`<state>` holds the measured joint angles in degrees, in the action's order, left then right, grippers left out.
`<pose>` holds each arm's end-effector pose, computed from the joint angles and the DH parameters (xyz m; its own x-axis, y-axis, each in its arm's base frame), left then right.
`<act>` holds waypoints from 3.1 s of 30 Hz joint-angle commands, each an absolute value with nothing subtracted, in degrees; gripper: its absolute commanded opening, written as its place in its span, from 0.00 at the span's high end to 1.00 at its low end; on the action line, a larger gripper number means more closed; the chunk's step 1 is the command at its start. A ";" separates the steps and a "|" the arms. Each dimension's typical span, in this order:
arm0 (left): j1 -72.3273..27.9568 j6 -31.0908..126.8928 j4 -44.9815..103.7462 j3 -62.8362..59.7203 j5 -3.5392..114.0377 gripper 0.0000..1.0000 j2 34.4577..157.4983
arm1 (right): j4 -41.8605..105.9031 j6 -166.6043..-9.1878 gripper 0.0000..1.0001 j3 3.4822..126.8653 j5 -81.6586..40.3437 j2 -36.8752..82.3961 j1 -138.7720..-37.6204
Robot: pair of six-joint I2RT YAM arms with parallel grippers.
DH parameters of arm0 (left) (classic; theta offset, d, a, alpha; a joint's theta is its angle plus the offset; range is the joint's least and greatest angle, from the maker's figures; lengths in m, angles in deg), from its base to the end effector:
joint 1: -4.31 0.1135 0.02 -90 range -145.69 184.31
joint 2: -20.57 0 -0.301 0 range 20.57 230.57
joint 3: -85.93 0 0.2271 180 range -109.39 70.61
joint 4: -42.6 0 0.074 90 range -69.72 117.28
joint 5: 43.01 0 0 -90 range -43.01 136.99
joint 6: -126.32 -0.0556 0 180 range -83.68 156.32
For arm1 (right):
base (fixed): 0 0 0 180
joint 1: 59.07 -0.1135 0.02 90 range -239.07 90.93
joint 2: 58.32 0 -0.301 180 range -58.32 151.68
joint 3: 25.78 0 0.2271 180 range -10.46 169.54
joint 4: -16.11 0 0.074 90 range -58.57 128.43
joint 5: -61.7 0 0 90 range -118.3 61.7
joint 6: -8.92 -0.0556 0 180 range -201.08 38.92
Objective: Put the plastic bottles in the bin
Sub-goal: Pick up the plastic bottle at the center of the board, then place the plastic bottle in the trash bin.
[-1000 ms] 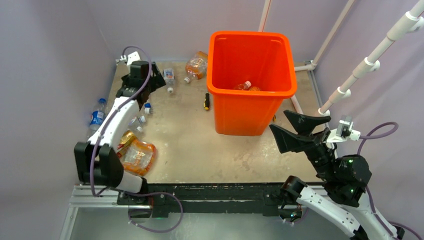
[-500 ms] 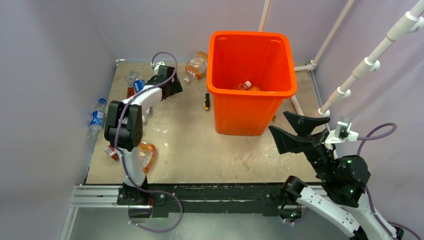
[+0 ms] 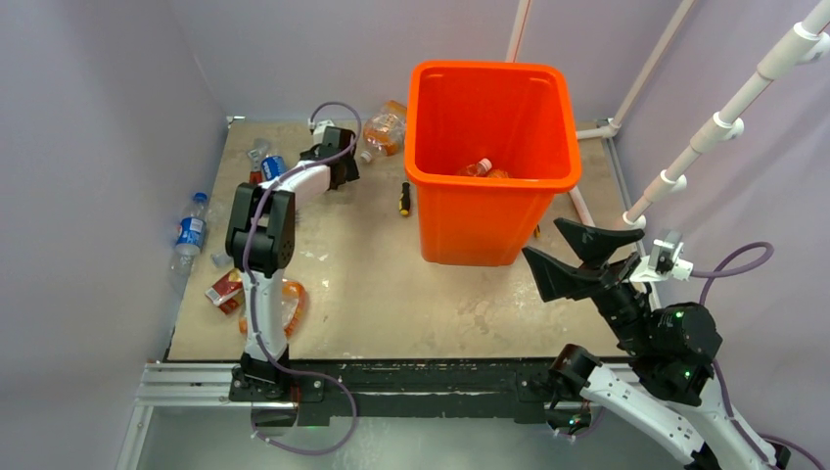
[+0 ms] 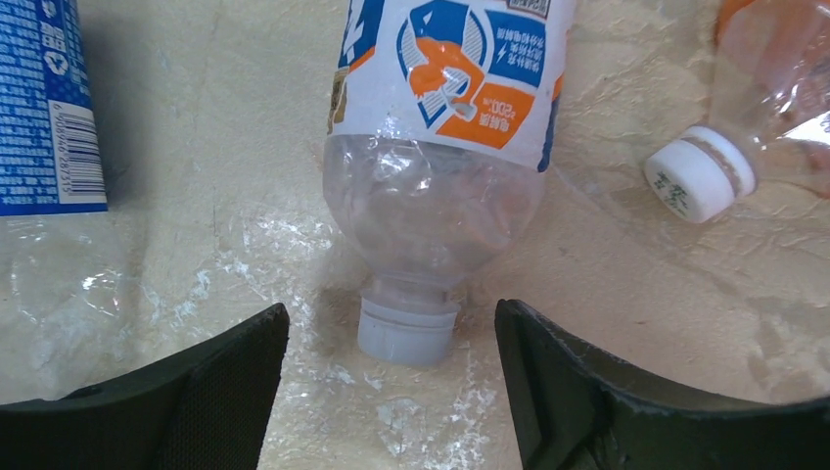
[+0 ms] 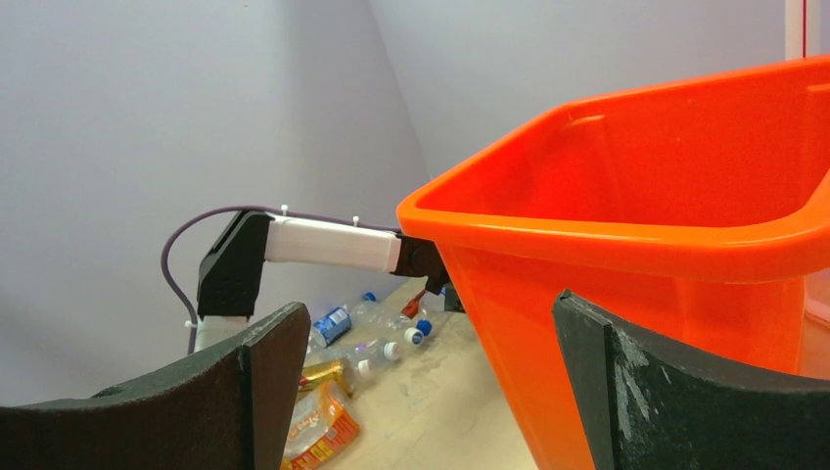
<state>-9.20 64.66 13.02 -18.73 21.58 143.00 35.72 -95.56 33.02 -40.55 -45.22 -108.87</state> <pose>0.4741 -0.0894 0.2069 -0.5954 -0.2979 -0.7461 -0.4026 0.9143 -0.0438 0.0095 -0.0071 0.4007 0.1190 0.5193 -0.8462 -0.6746 0.6677 0.3149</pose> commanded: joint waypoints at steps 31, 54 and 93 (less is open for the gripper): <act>-8.82 62.25 18.94 -6.96 21.37 1.00 119.73 | 33.36 -93.39 0.01 35.20 -39.67 -42.47 -108.90; -18.41 62.67 42.76 13.54 77.03 1.00 64.74 | 26.13 -98.51 0.01 59.75 -29.07 -11.11 -108.90; -18.45 66.16 48.11 20.53 84.59 1.00 59.08 | -0.12 -126.43 0.01 76.30 -13.26 17.71 -108.99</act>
